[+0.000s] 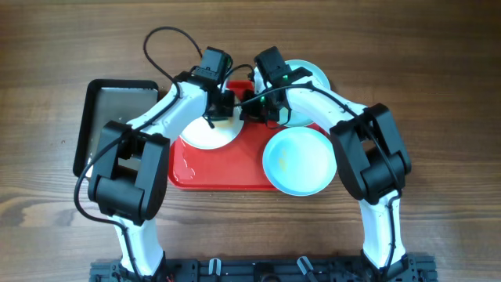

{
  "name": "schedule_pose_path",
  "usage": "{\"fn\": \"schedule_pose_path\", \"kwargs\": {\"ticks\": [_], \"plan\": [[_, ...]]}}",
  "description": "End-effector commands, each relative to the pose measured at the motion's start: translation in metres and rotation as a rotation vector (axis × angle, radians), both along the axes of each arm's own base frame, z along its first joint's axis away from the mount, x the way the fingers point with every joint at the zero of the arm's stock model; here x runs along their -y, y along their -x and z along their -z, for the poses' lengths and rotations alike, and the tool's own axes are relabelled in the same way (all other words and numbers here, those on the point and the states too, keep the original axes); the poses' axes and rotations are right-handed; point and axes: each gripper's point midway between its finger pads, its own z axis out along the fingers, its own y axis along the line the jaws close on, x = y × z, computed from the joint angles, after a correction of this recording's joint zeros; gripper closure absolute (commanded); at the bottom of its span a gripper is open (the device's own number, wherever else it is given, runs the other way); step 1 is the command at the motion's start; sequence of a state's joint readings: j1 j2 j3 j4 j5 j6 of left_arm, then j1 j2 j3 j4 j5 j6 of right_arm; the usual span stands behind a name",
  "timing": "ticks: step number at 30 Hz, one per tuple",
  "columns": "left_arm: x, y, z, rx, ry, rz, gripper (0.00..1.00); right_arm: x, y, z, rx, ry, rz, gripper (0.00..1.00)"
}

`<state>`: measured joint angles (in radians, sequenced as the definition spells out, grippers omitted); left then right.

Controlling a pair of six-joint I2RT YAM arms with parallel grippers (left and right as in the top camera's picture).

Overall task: Clean dirty plates on tray and stack at the side
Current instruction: 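Scrub the white plate with the sponge while right gripper holds it, then move the sponge back toward the black tray with the left gripper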

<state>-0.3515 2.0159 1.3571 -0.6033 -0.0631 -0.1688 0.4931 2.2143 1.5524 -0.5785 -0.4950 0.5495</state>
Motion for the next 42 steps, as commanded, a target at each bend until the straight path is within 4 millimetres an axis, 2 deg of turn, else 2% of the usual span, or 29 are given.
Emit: {"fn": "schedule_pose_path", "kwargs": {"ticks": [1, 4, 7, 8, 10, 13, 15, 16, 23, 25, 29, 30, 32, 36, 39, 42], "plan": [[-0.080, 0.002, 0.007, 0.007, -0.249, -0.285, 0.96, -0.011, 0.017, 0.008, -0.052, -0.028, -0.041, 0.96], [-0.103, 0.023, 0.011, -0.084, -0.274, -0.386, 0.96, -0.011, 0.017, 0.008, -0.052, -0.027, -0.041, 0.96], [-0.109, 0.053, 0.015, -0.224, -0.278, -0.378, 0.96, -0.011, 0.017, 0.008, -0.052, -0.028, -0.040, 0.96], [-0.104, 0.063, 0.016, -0.274, -0.259, -0.344, 0.96, -0.011, 0.016, 0.008, -0.052, -0.028, -0.040, 0.96], [-0.083, 0.081, 0.020, -0.390, -0.157, -0.195, 0.96, -0.011, 0.016, 0.008, -0.051, -0.029, -0.040, 0.96], [-0.030, 0.102, 0.016, -0.504, 0.133, 0.050, 0.96, -0.011, 0.016, 0.008, -0.049, -0.029, -0.040, 0.96], [0.001, 0.104, 0.006, -0.505, 0.320, 0.140, 0.96, -0.012, 0.015, 0.007, -0.046, -0.031, -0.040, 0.96], [0.008, 0.101, 0.004, -0.495, 0.358, 0.149, 0.96, -0.012, 0.015, 0.007, -0.047, -0.032, -0.039, 0.96], [0.030, 0.064, 0.003, -0.323, 0.407, 0.208, 0.96, -0.012, 0.015, 0.007, -0.048, -0.031, -0.038, 0.96], [0.017, 0.041, 0.009, -0.244, 0.322, 0.120, 0.96, -0.012, 0.015, 0.007, -0.048, -0.031, -0.038, 0.96], [-0.039, -0.008, 0.012, -0.046, 0.071, -0.150, 0.96, -0.011, 0.016, 0.008, -0.052, -0.029, -0.038, 0.95], [-0.058, -0.021, 0.004, 0.006, 0.021, -0.214, 0.96, -0.011, 0.017, 0.008, -0.054, -0.027, -0.038, 0.95], [-0.077, -0.034, -0.015, 0.041, -0.002, -0.259, 0.96, -0.011, 0.017, 0.008, -0.056, -0.026, -0.040, 0.96], [-0.109, -0.045, -0.065, 0.057, 0.002, -0.332, 0.96, -0.011, 0.017, 0.008, -0.055, -0.026, -0.041, 0.96], [-0.131, -0.036, -0.093, 0.029, -0.002, -0.379, 0.96, -0.011, 0.015, 0.000, -0.027, -0.028, -0.049, 0.96], [-0.137, -0.020, -0.101, -0.027, 0.023, -0.393, 0.96, 0.007, 0.008, -0.014, 0.044, 0.082, -0.019, 0.96]]}}
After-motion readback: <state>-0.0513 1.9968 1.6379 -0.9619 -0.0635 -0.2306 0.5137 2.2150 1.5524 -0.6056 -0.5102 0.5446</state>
